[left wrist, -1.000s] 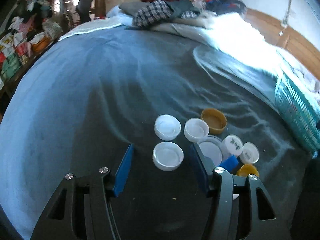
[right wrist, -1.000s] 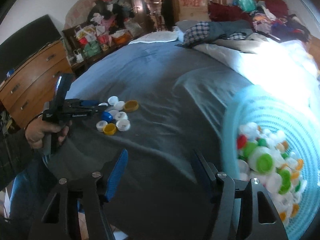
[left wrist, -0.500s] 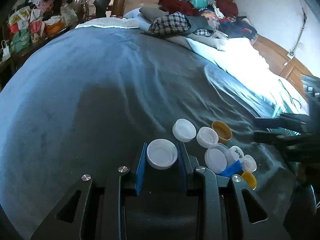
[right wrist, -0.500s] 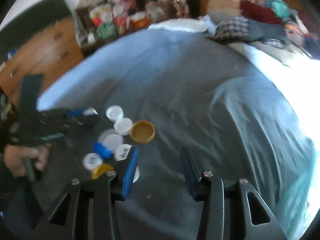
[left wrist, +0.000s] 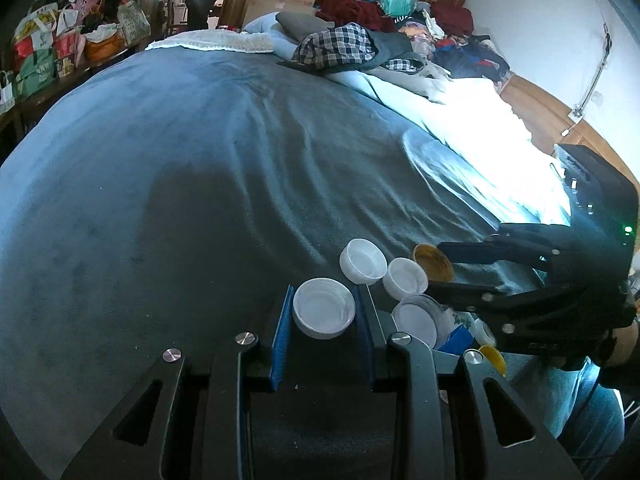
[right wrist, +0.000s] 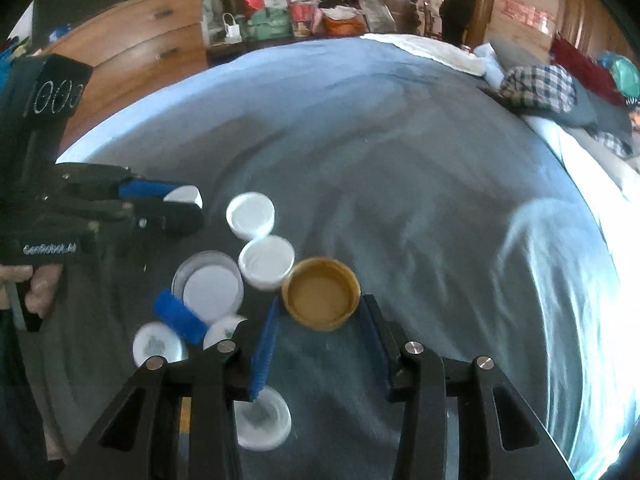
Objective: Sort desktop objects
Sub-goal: 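Grasp an amber cap with the right tool while the left tool holds its white cap, then carry both caps over the teal basket and open both tools, then move both tools back and close the left tool on a white QR-printed cap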
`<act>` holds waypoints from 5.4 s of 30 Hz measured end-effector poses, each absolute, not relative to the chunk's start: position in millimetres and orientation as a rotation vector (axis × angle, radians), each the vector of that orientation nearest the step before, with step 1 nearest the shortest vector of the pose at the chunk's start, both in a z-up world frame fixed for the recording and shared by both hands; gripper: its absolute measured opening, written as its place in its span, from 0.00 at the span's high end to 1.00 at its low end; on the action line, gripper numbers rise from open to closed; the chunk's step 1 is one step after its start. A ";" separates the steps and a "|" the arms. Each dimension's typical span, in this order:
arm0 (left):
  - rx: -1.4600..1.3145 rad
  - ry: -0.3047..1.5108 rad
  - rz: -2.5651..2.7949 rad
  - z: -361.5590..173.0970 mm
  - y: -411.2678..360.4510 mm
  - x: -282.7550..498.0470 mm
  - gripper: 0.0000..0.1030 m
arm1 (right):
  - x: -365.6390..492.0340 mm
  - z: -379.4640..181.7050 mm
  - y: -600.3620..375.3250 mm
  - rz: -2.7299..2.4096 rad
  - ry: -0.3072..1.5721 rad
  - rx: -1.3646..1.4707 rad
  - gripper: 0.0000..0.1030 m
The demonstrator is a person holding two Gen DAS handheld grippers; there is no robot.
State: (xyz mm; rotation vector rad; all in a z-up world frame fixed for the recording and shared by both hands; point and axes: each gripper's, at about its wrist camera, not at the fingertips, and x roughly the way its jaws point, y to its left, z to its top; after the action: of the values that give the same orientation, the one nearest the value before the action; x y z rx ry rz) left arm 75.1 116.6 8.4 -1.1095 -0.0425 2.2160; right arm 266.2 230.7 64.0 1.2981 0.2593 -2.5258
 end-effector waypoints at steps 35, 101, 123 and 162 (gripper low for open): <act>-0.797 0.151 2.193 166.0 235.3 177.6 0.76 | 440.2 241.2 314.5 -3.001 -0.029 1.111 0.58; -0.995 0.202 2.167 117.2 222.7 187.0 0.44 | 525.1 235.7 368.6 -3.090 -0.220 1.067 0.32; -1.196 0.094 2.563 14.1 102.3 147.9 0.39 | 448.4 131.4 247.2 -2.741 -0.053 1.334 0.16; -1.089 0.060 2.251 33.6 119.8 161.6 0.76 | 408.1 87.0 261.2 -2.705 -0.234 1.366 0.46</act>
State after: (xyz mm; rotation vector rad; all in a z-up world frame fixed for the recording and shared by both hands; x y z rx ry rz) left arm 161.6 119.8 33.6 -1.0893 0.0596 2.2513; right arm 408.1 261.2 87.0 1.3660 -0.2341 -2.7048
